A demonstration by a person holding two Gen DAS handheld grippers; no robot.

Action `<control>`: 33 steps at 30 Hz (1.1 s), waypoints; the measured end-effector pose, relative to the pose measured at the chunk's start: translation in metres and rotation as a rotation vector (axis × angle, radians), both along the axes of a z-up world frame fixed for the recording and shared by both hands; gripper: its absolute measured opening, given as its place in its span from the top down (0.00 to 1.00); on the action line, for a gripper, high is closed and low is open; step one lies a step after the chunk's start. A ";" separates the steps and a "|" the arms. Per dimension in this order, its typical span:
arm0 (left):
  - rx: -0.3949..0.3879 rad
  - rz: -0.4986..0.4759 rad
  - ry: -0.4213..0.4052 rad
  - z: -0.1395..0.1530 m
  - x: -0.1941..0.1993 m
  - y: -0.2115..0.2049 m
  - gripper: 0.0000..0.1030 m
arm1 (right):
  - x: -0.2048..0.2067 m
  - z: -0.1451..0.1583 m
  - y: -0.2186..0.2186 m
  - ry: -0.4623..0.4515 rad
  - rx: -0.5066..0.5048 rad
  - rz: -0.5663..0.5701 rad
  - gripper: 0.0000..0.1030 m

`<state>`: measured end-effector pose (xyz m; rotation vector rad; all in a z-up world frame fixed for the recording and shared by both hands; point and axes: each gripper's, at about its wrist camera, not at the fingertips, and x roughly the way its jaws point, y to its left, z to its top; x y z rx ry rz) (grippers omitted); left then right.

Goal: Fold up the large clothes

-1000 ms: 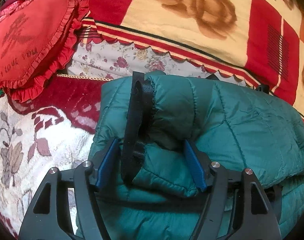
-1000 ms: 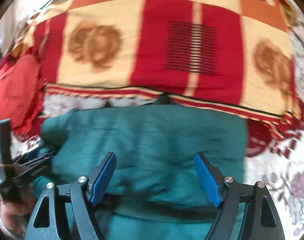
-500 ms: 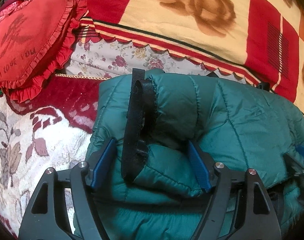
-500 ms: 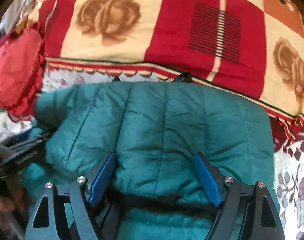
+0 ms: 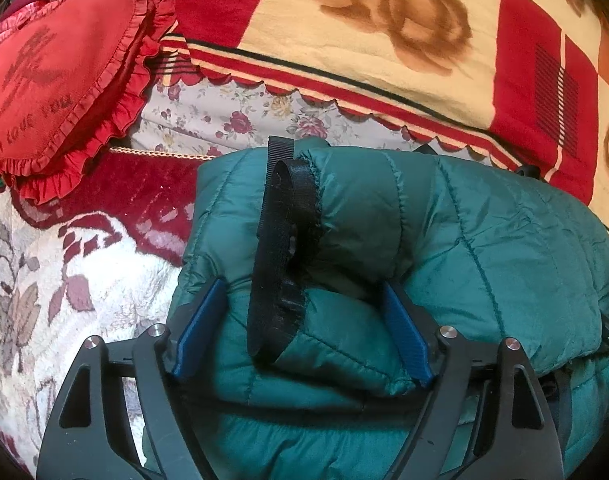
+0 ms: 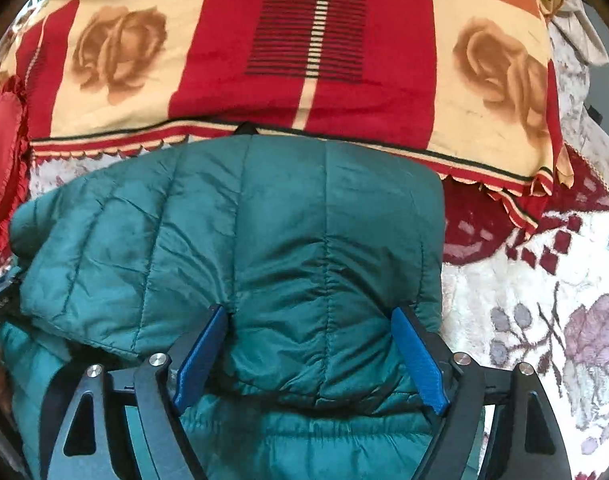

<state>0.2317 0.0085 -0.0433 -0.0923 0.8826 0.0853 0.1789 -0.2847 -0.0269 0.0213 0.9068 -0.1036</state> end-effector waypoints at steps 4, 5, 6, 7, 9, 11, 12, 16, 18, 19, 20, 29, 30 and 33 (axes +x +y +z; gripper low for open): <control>-0.018 0.000 -0.004 0.002 -0.004 0.003 0.22 | -0.006 0.007 0.000 0.002 -0.001 -0.005 0.21; -0.028 0.001 -0.005 0.004 -0.007 0.005 0.22 | -0.008 0.010 0.000 -0.002 0.001 -0.006 0.21; -0.037 0.001 -0.007 0.007 -0.011 0.007 0.22 | -0.014 0.013 0.000 -0.013 0.002 -0.006 0.21; -0.053 0.000 -0.007 0.009 -0.015 0.010 0.22 | -0.019 0.016 0.000 -0.021 0.002 -0.004 0.21; -0.090 0.003 -0.010 0.013 -0.026 0.018 0.22 | -0.029 0.024 0.001 -0.032 -0.003 0.001 0.21; -0.112 0.004 -0.008 0.017 -0.037 0.024 0.22 | -0.038 0.031 0.004 -0.040 -0.004 0.006 0.21; -0.118 -0.001 -0.006 0.021 -0.043 0.026 0.22 | -0.044 0.034 0.005 -0.045 -0.001 0.011 0.21; -0.099 -0.018 -0.018 0.033 -0.072 0.031 0.22 | -0.064 0.043 0.010 -0.050 0.024 0.026 0.21; -0.094 -0.041 -0.009 0.037 -0.089 0.033 0.22 | -0.078 0.046 0.011 -0.048 0.056 0.041 0.21; -0.094 -0.049 -0.004 0.038 -0.097 0.035 0.22 | -0.086 0.048 0.009 -0.046 0.071 0.049 0.21; -0.096 -0.058 -0.002 0.039 -0.106 0.037 0.22 | -0.091 0.049 0.008 -0.043 0.077 0.056 0.21; -0.072 -0.077 -0.004 0.041 -0.186 0.055 0.22 | -0.167 0.042 -0.009 -0.002 0.048 0.057 0.20; -0.061 -0.080 -0.004 0.040 -0.193 0.056 0.22 | -0.178 0.040 -0.010 -0.004 0.035 0.051 0.20; -0.039 -0.085 -0.008 0.039 -0.214 0.057 0.22 | -0.199 0.036 -0.010 -0.005 0.028 0.041 0.20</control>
